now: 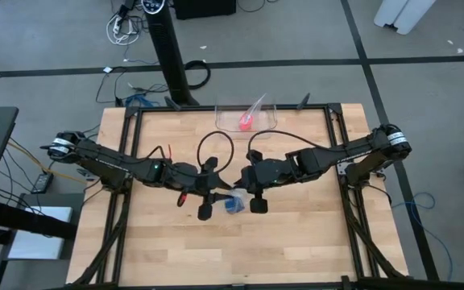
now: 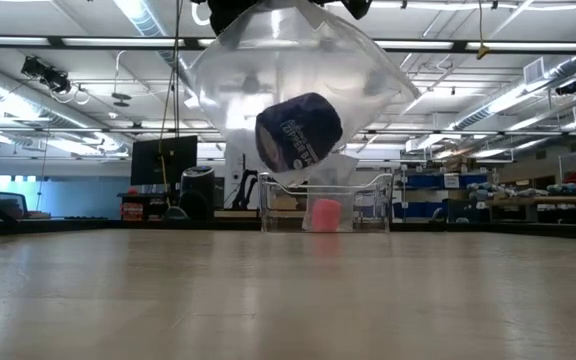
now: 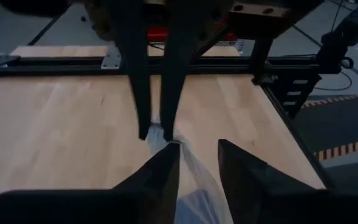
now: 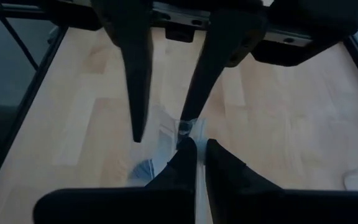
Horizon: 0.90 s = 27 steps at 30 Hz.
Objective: Roll bandage
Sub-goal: Close the transparent zip bag
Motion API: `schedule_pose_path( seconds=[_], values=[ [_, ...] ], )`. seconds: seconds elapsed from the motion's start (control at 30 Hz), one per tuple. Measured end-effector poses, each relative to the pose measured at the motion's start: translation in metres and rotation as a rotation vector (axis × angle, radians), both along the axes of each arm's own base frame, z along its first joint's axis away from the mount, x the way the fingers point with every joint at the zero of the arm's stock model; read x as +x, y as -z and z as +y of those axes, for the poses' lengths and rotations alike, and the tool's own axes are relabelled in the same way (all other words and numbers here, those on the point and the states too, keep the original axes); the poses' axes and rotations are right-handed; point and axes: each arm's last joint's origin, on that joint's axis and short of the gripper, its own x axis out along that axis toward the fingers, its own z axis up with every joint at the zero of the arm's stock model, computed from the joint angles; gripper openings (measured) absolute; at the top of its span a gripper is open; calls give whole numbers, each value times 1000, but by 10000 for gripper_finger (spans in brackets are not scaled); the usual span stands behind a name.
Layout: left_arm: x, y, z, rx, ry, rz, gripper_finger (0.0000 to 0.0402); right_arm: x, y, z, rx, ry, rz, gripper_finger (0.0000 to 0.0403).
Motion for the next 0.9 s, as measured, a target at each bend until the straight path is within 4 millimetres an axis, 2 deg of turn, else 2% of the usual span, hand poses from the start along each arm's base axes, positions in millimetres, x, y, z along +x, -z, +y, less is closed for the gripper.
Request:
schedule_pose_path(
  seconds=[0.13, 0.3, 0.57, 0.67, 0.8, 0.9],
  values=[
    [-1, 3, 0, -22, -14, 37, 99, 0, 0, 0, 1, -2, 1, 14],
    [-2, 7, 2, -17, -71, 75, 103, 0, 0, 0, 0, -3, 3, 14],
    [2, -2, 6, -42, -73, -14, 104, -1, 1, 1, -2, -5, 7, 14],
    [2, -1, 7, -40, -79, -9, 82, -1, 1, 1, -3, -5, 8, 14],
    [2, -1, 8, -18, -66, -12, 20, -1, 1, 3, -3, -12, 9, 14],
    [2, -2, 7, -20, -57, -21, 9, -2, 1, 5, -3, -18, 15, 14]
  ],
)
